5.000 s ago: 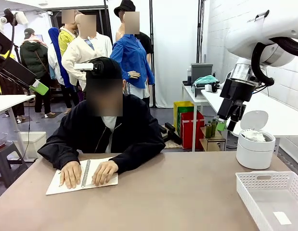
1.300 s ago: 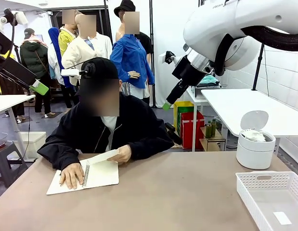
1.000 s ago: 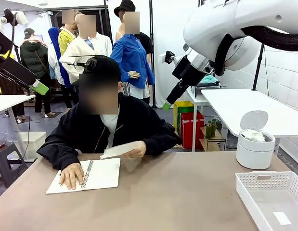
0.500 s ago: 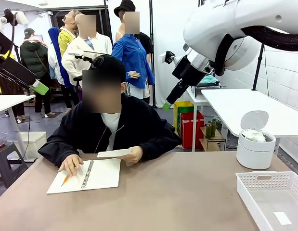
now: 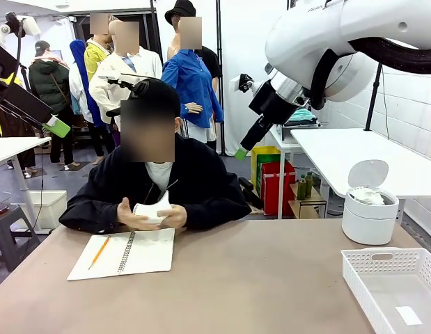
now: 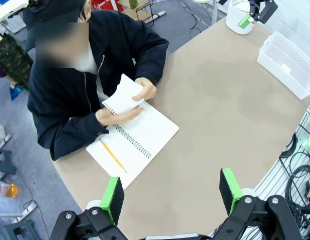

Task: Sort the paper based on its condition.
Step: If a person hands you a paper, place it in the Organizing basket , and if it's crumpled, put it in the Trash can.

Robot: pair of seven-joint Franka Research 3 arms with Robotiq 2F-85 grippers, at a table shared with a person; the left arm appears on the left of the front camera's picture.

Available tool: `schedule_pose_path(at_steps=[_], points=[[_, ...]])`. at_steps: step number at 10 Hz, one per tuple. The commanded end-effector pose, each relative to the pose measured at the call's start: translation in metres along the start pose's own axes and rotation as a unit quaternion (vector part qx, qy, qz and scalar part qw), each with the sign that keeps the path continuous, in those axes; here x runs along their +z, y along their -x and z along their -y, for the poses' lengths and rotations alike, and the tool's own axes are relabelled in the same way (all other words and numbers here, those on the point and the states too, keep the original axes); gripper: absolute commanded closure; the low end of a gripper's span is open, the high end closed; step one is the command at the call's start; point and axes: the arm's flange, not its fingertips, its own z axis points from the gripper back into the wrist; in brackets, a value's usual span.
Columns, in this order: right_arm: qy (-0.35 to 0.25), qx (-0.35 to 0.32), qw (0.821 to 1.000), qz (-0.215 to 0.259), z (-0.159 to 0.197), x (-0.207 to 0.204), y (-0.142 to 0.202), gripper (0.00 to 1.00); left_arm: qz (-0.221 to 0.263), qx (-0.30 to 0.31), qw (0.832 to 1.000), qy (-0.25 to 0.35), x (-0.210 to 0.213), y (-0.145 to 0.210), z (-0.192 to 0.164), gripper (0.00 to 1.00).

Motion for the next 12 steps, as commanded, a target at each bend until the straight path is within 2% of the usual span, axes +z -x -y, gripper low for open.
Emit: schedule_pose_path(at_steps=[1, 3, 7, 12], points=[[0.005, 0.002, 1.000, -0.003, -0.002, 0.002, -0.003, 0.00, 0.000, 0.001, 1.000, -0.001, 0.001, 0.000, 0.000, 0.00], [0.005, 0.004, 1.000, 0.008, -0.008, 0.016, -0.011, 0.00, 0.000, 0.001, 1.000, -0.001, 0.001, 0.000, 0.000, 0.00], [0.002, -0.017, 1.000, -0.009, -0.011, 0.048, -0.022, 0.00, 0.000, 0.001, 1.000, -0.001, 0.001, 0.000, 0.000, 0.00], [0.022, -0.010, 0.999, -0.027, -0.025, 0.075, -0.028, 0.00, 0.000, 0.001, 1.000, -0.001, 0.001, 0.000, 0.000, 0.00]])
